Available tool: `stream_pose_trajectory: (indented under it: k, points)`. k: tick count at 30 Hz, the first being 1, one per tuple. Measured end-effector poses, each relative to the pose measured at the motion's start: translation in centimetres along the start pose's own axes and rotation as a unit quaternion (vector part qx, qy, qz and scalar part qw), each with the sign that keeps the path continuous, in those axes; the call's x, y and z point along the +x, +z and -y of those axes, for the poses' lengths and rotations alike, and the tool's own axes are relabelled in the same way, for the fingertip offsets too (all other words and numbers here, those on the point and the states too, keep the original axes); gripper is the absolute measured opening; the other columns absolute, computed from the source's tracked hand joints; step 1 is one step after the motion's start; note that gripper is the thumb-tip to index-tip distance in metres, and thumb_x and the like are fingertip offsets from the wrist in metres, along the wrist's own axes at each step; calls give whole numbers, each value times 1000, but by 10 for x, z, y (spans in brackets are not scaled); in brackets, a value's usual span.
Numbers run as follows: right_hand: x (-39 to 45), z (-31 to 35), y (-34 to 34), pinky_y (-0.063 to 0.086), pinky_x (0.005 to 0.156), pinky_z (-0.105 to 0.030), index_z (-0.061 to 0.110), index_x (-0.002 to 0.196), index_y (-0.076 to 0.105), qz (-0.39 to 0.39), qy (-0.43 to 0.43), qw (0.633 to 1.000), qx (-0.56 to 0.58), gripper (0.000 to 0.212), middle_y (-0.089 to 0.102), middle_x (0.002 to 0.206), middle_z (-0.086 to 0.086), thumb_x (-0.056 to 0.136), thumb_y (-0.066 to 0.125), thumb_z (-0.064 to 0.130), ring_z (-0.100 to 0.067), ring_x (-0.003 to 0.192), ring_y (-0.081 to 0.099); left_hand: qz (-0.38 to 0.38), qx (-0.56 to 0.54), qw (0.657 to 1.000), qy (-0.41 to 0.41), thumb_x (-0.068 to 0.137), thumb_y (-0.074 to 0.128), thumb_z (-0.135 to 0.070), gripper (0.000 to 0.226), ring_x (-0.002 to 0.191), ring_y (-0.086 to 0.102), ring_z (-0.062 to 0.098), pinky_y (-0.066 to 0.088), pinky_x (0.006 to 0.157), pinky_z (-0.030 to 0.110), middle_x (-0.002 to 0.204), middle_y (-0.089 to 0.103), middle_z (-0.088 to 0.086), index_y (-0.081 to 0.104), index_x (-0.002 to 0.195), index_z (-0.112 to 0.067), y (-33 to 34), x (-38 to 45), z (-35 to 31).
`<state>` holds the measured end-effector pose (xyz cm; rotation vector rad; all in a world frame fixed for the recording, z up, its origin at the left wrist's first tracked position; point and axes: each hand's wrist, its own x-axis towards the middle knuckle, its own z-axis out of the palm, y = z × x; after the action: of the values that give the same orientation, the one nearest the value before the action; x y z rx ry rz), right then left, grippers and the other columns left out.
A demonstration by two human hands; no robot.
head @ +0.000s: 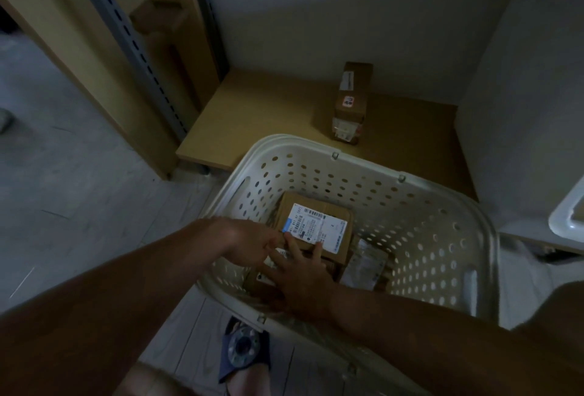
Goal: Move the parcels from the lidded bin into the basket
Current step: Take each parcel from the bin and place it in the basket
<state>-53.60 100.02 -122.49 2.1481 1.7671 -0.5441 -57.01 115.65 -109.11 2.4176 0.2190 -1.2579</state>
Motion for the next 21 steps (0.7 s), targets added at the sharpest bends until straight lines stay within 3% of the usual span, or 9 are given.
stream_pose_trajectory:
  k: [4,7,11,15,17,21]
  points:
    - [-4,-11,-2,8,107,-84,39,162,0,13,-15,998,56,78,-20,169,1,99,37,68,-39,152,-25,-33,21,999,-4,107,39,-18,38,118,59,22,46,88,31,139,58,4,47,143,-25,-4,-7,-11]
    - [-21,-28,-13,5,115,-73,39,161,-3,-17,-23,995,94,85,-23,168,5,95,39,73,-29,155,-18,-85,41,996,7,106,43,-20,30,111,59,22,44,83,32,131,60,5,51,135,-19,-6,-9,-17]
    - [-60,-51,-30,3,120,-68,36,161,-8,-35,-11,994,104,89,-19,169,2,92,30,77,-31,156,-13,-104,50,993,18,106,43,-20,28,111,58,22,47,90,37,129,60,4,54,132,-19,-7,-17,-25]
    - [-100,-68,-53,2,121,-67,33,162,-7,-55,28,991,116,90,-14,170,-1,96,48,64,-29,157,-10,-110,68,991,30,105,45,-28,25,103,62,22,52,91,42,119,65,6,61,121,-17,-8,-28,-42]
    - [-121,-75,-72,7,123,-64,28,162,-4,-75,51,989,119,93,-10,171,0,96,52,61,-27,157,-8,-74,84,992,56,104,48,-33,28,99,64,20,53,90,42,115,66,8,64,118,-15,-7,-36,-61]
    - [-163,-83,-106,9,123,-57,24,162,-5,-142,85,971,171,106,-15,170,5,90,62,62,-20,156,-15,32,74,981,179,101,54,-49,49,123,56,15,46,100,30,139,58,-4,53,142,-22,7,-51,-112]
